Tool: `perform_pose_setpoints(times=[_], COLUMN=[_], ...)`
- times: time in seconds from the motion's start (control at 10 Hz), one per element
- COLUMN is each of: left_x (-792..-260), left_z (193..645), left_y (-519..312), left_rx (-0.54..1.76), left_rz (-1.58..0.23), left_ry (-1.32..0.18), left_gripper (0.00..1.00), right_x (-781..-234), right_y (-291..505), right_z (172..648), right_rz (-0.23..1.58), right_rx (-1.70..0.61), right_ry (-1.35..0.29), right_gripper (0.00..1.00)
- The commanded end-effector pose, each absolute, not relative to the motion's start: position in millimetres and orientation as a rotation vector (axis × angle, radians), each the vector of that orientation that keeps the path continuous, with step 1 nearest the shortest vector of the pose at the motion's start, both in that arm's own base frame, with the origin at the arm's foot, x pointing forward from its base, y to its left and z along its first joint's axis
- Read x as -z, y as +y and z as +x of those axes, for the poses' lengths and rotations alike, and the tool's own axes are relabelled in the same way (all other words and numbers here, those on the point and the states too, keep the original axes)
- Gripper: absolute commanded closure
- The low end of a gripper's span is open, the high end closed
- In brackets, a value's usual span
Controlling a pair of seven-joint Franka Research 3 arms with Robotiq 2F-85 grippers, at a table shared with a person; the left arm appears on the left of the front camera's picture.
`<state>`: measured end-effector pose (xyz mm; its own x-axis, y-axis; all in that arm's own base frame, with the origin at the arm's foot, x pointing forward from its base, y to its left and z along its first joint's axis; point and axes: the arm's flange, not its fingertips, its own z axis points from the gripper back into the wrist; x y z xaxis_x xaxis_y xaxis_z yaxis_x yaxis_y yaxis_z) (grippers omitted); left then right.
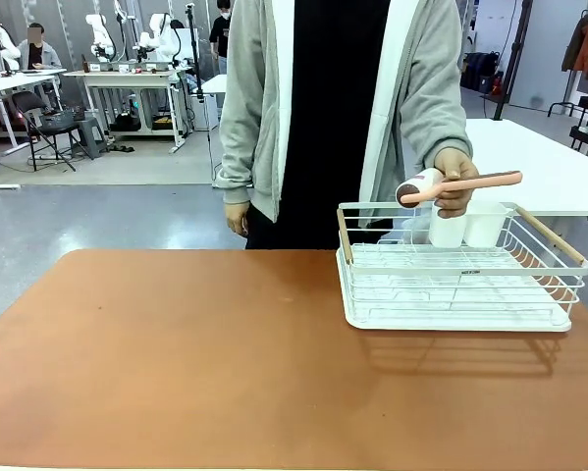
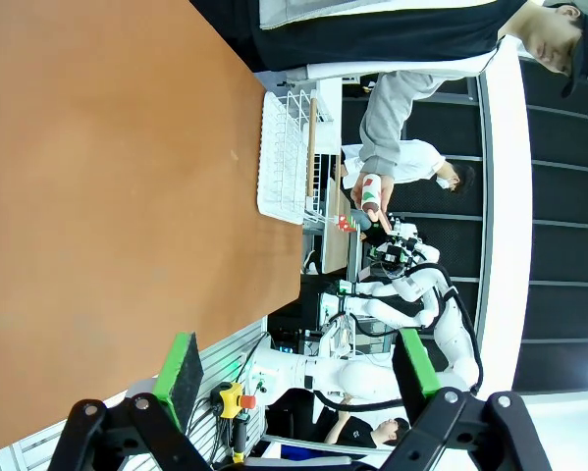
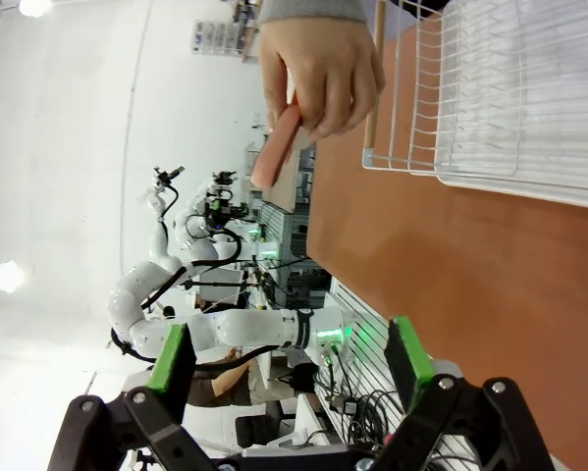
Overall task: Clean the table.
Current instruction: Pick up the Lint Roller when the human hands it over.
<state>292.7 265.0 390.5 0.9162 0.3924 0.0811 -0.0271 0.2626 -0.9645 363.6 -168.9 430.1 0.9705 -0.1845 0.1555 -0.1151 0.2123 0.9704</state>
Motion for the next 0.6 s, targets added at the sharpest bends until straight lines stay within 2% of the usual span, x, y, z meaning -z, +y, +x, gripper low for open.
perform_pose_setpoints(times=[0.0,0.2,0.5], left_x=[-390.7,-390.7,-390.7], left_z=[286.6,286.6,286.6], left_y=[265.7,265.7,265.7], left_rx=[-0.264,-0.264,-0.264], left_rz=[-1.285,-1.285,-1.285], left_ry=[-0.339,-0.339,-0.339], left_gripper=[0.0,0.0,0.0], right_x=[-464.5,-479.3,-471.8], right_y=[-137.7,-96.8,-45.7], right_z=[351.4,356.2,375.2], right_rz=[1.304,1.289,1.213], right_rx=[0.189,0.287,0.412], right_ry=[-0.195,-0.188,-0.209], right_gripper=[0.0,0.0,0.0])
